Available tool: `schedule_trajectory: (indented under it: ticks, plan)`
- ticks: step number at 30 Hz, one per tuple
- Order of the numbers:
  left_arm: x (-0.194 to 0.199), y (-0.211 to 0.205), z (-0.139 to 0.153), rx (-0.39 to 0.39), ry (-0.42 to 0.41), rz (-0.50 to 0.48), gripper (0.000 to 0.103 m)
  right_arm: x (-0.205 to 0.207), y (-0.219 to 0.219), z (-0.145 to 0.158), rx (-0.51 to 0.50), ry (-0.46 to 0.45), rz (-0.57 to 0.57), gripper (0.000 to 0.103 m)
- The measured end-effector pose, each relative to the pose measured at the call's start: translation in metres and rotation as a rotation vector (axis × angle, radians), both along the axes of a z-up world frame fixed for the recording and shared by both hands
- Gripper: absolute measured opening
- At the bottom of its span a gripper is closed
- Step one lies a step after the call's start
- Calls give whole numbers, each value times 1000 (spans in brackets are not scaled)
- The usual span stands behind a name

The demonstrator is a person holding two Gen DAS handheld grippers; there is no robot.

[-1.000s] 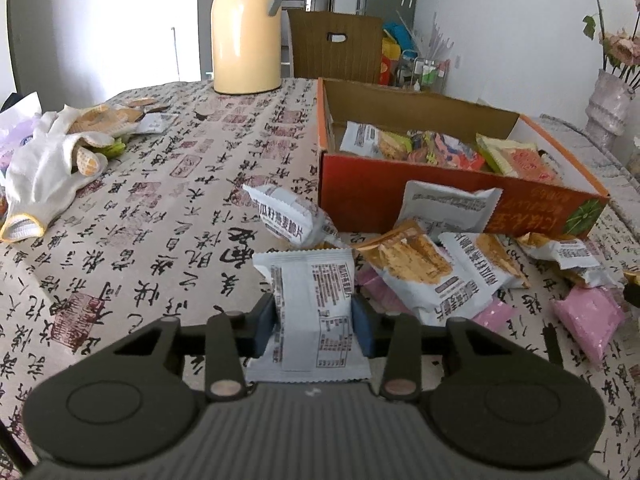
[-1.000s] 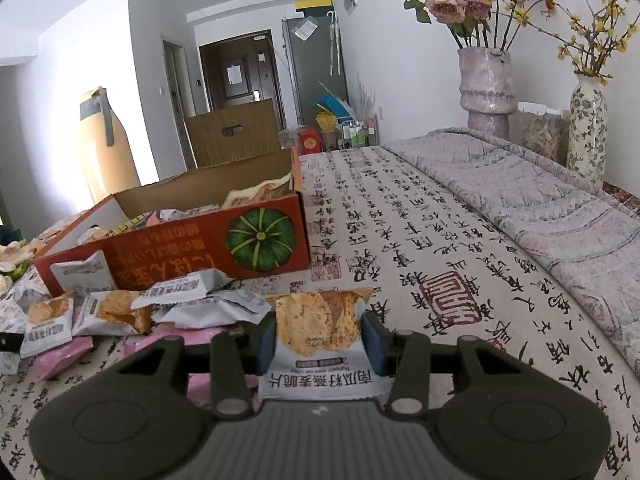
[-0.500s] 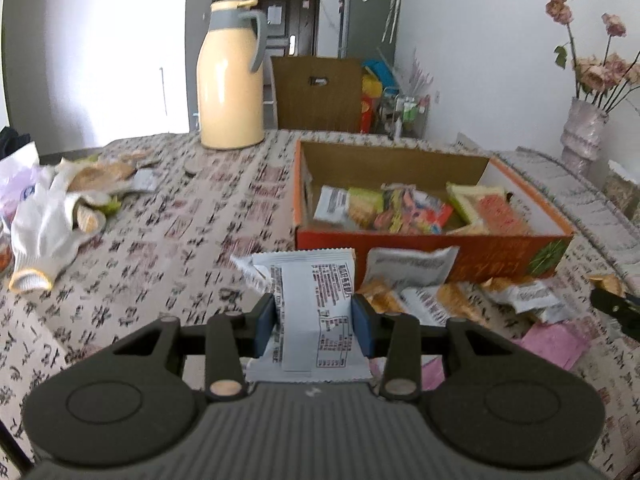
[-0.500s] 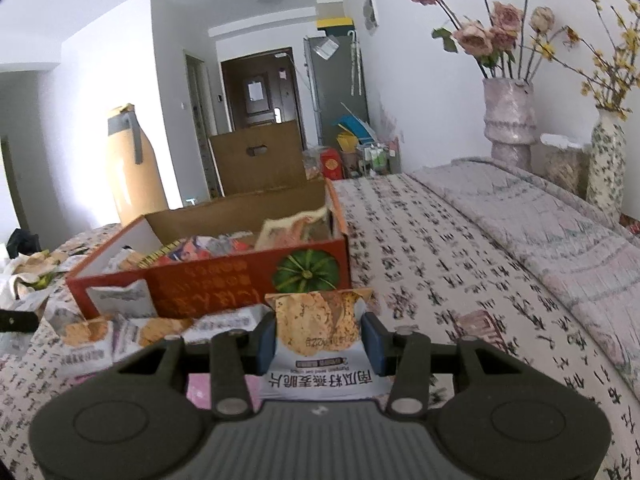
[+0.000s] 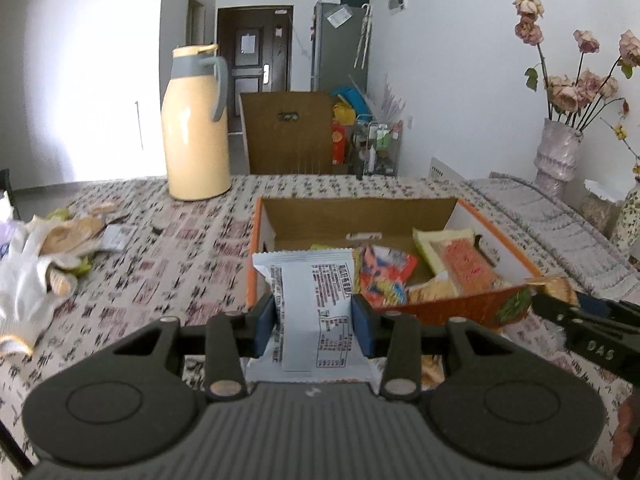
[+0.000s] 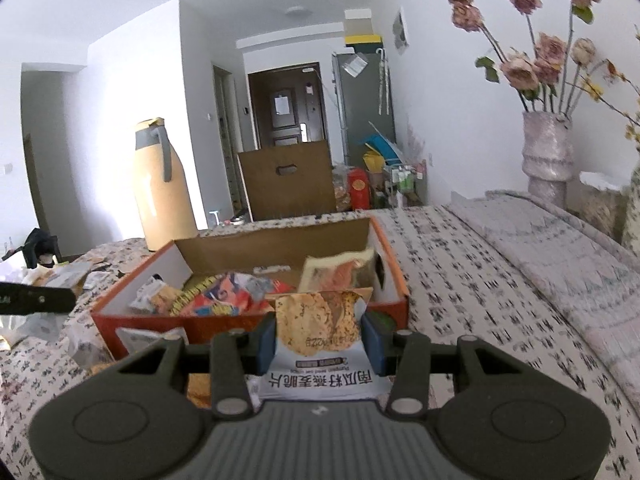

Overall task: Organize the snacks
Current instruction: 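Carry both packets over the cardboard box and lower them inside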

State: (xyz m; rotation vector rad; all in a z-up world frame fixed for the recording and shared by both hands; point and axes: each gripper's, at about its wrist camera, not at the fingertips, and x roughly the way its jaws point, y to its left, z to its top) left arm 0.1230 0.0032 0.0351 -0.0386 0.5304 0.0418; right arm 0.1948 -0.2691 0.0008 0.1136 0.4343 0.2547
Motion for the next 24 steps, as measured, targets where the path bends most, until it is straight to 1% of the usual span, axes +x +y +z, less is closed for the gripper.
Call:
schedule_trajectory:
  ticks: [7, 12, 20, 24]
  plan:
    - [23, -9, 10, 13, -20, -13, 42, 23, 16, 11, -9, -22, 31, 44]
    - [43, -15, 12, 21, -20, -17, 42, 43, 27, 17, -19, -31, 53, 44]
    - [79, -21, 9, 28, -15, 2, 42, 79, 50, 20, -42, -32, 83, 44]
    - [96, -18, 4, 11, -10, 24, 42, 101, 57, 17, -46, -16, 82, 44]
